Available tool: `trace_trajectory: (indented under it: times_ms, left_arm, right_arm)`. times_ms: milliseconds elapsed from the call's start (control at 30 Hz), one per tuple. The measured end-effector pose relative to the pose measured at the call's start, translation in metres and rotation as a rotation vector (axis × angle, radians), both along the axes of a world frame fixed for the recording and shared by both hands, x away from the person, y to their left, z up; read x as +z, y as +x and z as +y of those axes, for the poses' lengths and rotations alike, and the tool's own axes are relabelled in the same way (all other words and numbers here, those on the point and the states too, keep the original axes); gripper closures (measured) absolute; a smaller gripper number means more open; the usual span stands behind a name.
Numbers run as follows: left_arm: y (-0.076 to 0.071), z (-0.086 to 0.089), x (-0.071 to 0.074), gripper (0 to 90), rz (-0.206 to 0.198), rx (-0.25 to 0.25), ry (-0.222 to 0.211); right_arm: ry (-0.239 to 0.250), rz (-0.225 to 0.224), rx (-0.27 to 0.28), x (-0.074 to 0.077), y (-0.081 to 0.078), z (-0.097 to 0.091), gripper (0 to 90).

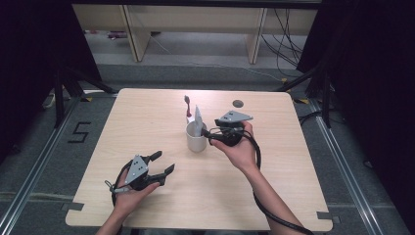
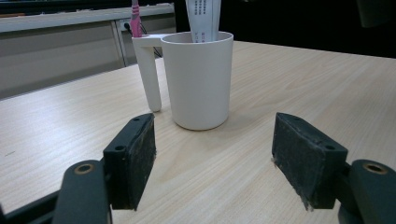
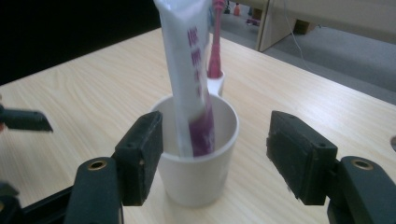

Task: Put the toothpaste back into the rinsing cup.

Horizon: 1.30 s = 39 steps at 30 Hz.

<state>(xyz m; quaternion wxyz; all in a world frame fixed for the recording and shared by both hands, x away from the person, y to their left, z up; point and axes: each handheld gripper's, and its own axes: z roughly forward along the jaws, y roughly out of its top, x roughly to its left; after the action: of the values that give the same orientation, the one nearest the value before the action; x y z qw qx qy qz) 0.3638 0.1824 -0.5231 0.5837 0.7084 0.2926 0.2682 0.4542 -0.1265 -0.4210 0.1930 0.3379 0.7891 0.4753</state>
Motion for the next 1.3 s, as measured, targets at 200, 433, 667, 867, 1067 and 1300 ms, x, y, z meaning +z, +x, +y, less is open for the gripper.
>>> trace_trajectory:
  times_ms: [200,433,667,867,1067,1300]
  left_arm:
    - [0.000,0.000,0.000,30.1,-0.001,0.002,0.002]
    - [0.000,0.000,0.000,30.3,0.000,0.005,0.003]
    - [0.000,0.000,0.000,30.3,-0.001,0.007,-0.001]
    - [0.000,0.000,0.000,30.4,-0.001,0.008,-0.001]
    - [-0.001,0.000,0.000,30.4,-0.001,0.007,-0.001]
    - [0.000,-0.001,0.000,30.4,0.001,0.004,0.003]
  right_arm:
    - [0.009,-0.001,-0.019,-0.011,-0.014,-0.024,35.8]
    - [0.027,0.028,-0.054,-0.030,-0.029,-0.053,35.8]
    - [0.033,0.025,-0.081,-0.047,-0.044,-0.079,35.9]
    - [0.030,0.050,-0.106,-0.065,-0.061,-0.093,35.9]
    - [0.078,0.009,-0.125,-0.083,-0.068,-0.102,36.4]
    - [0.085,-0.013,-0.120,-0.086,-0.072,-0.101,36.4]
